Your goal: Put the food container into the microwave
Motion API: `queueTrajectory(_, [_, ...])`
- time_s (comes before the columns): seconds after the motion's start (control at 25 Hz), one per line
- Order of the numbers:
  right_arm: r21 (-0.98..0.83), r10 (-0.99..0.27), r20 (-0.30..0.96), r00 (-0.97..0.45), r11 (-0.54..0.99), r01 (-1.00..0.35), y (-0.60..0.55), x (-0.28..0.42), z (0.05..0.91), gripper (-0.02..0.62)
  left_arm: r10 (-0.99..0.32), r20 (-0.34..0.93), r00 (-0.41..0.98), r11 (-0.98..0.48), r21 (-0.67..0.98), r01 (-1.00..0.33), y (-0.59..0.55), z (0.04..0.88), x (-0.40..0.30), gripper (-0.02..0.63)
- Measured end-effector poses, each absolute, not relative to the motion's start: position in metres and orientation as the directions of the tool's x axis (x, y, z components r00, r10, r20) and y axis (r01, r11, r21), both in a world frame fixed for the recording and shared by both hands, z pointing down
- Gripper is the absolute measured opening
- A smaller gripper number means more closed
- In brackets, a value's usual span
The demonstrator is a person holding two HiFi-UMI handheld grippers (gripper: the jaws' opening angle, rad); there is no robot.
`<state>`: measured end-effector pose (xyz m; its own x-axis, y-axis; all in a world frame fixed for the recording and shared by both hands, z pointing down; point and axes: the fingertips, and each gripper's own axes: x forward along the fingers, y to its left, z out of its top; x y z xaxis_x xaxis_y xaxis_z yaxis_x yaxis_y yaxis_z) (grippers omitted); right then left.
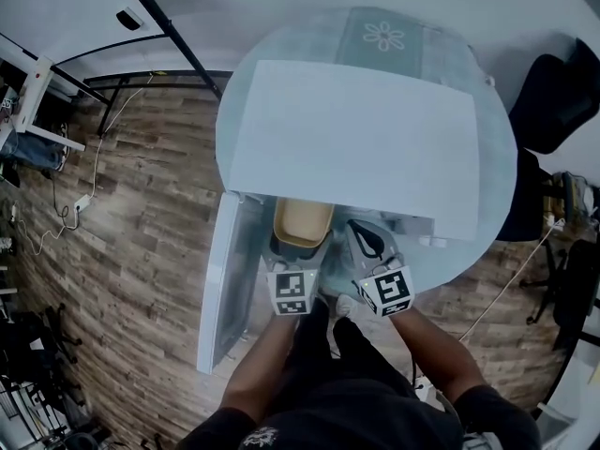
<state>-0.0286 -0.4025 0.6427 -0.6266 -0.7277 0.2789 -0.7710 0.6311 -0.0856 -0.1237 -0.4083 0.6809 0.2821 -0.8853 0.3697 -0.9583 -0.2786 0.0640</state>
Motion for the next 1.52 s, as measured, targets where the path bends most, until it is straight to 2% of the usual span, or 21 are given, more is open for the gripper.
queueTrajectory(0.72, [-0.118,-0.749,0.311,-0.586,0.581,-0.805,-0.430,-0.020,0.668,0.002,-0.862,0.406,0.302,-0.314,0.039,-0.948,-0.483,0.707,-0.101,0.522])
queueTrajectory(1.2, [-0.136,-0.750,0.318,-0.580,0.570,-0.811,-0.428,-0.012,0.674,0.002,-0.847,0.420,0.325,-0.334,0.054,-0.941,-0.493,0.715,-0.084,0.522])
queueTrajectory(1.52, [-0.139,-0.751,0.309,-0.583,0.571,-0.809,-0.422,-0.010,0.669,0.002,-0.869,0.406,0.285,-0.298,0.033,-0.954,-0.484,0.713,-0.088,0.529])
